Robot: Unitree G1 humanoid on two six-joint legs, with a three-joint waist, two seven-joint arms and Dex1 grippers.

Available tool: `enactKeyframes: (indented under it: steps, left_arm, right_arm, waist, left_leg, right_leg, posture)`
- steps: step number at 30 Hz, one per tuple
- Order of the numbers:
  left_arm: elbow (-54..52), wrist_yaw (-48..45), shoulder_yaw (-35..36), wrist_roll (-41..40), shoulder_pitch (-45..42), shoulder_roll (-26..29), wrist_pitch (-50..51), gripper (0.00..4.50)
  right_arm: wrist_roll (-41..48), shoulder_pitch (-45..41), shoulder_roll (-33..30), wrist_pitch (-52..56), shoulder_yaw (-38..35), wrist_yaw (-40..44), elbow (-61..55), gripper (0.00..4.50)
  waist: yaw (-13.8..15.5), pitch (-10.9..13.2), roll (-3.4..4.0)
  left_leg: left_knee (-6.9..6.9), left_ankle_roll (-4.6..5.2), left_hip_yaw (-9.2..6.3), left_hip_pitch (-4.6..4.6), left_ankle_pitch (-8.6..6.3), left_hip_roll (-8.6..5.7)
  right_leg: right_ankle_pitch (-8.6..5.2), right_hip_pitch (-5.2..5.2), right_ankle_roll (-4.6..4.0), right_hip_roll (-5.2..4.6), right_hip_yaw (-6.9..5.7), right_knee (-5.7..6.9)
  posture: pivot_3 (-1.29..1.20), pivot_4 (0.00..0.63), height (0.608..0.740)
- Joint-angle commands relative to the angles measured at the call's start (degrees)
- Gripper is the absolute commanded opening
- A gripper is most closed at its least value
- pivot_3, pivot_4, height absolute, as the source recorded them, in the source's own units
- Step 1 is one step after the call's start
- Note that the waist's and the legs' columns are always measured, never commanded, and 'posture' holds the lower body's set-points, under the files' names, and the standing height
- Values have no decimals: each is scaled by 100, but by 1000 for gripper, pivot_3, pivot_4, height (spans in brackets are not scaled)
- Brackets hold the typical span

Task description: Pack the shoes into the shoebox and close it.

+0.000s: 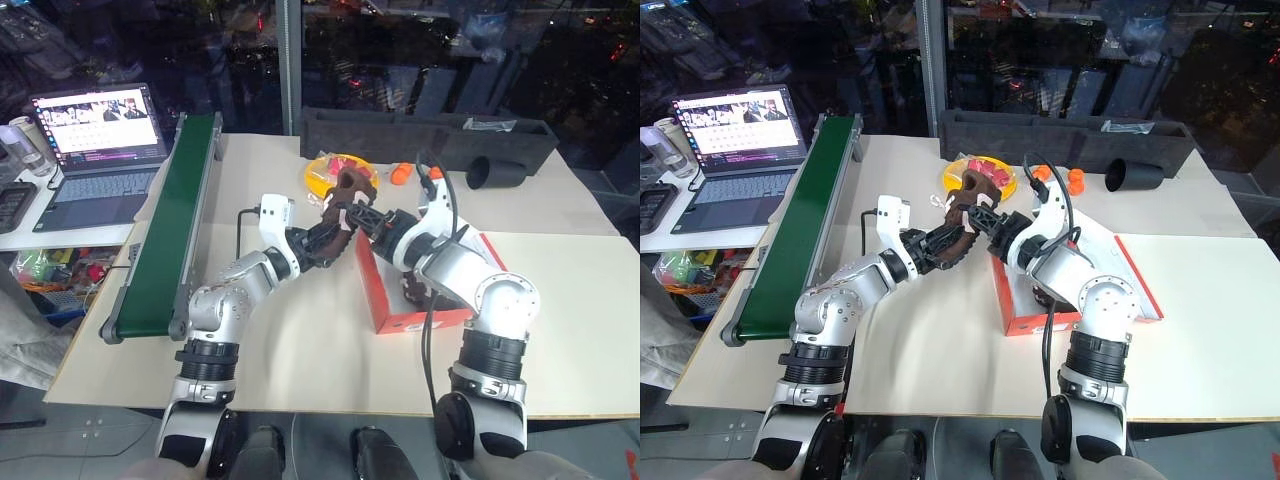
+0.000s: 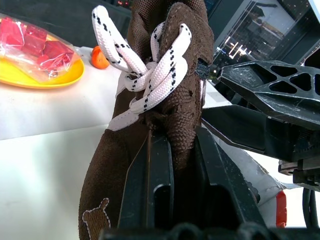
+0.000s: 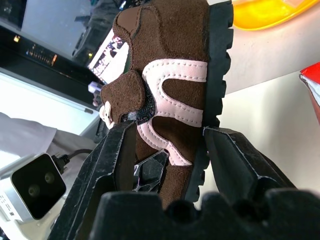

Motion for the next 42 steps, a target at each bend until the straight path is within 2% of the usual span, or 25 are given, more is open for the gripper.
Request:
enactKeyframes:
  steps: [1,13,22,28,33,34,36,37,42]
  left_arm:
    - [-482,-240,-27,-204,-86,5,-93,61]
    - [-483,-268,167,-344,-127,175,-13,61]
    - [-820,-566,-207,-606,63,172,432,61]
    - [-861,-500,-202,-602,72,97,475,61]
    - [-736,-497,-147,-526,-18,110,381,61]
    - [-724,-500,-146,-521,-24,113,378,61]
    - [-715,-518,-168,-498,-28,123,364,61]
    - [-713,-526,-182,-484,-28,124,352,61]
    - [-698,-529,-278,-394,-27,121,313,61]
  right_arm:
    - [-14,-42,-109,-174,-120,-131,-26,2753]
    - [68,137,-120,-164,-170,-280,7,2753]
    - [133,-87,2,-285,-162,-275,113,2753]
    - [283,-212,177,-378,-150,-311,97,2753]
    - [343,-129,216,-403,-164,-389,2,1426]
    - [354,-128,214,-404,-164,-399,-6,977]
    - [380,-142,210,-400,-167,-424,-17,364]
    - [389,-155,201,-395,-167,-430,-18,208]
    - [494,-204,202,-476,-187,-345,-51,164]
  waist:
    - [1,0,0]
    - [2,0,0]
    - [-7,0,0]
    - [3,0,0]
    - [4,0,0]
    - [5,0,0]
    - [4,0,0]
    - [3,0,1]
    - [2,0,0]
  left_leg:
    - [0,0,0,0,0,0]
    - [0,0,0,0,0,0]
    - [0,0,0,1,0,1]
    - [0,0,0,1,0,0]
    - [0,0,-1,0,0,0]
    - [0,0,-1,1,0,0]
    - [0,0,-1,1,0,0]
    - [0,0,-1,1,0,0]
    - [0,0,-1,1,0,0]
  right_leg:
    - [0,0,0,0,0,0]
    - [0,0,0,0,0,1]
    - [0,0,0,0,0,1]
    - [0,0,0,0,0,2]
    - [0,1,0,0,-1,1]
    - [0,1,0,0,-1,1]
    - [0,1,0,-1,-1,1]
    - [0,1,0,-1,-1,1]
    - [0,1,0,0,-1,1]
  posture:
    - [0,150,699]
    - [0,150,699]
    - [0,150,699]
    - [0,150,699]
    - [0,150,699]
    - [0,150,699]
    - [0,150,699]
    - [0,150,699]
    - [0,150,699]
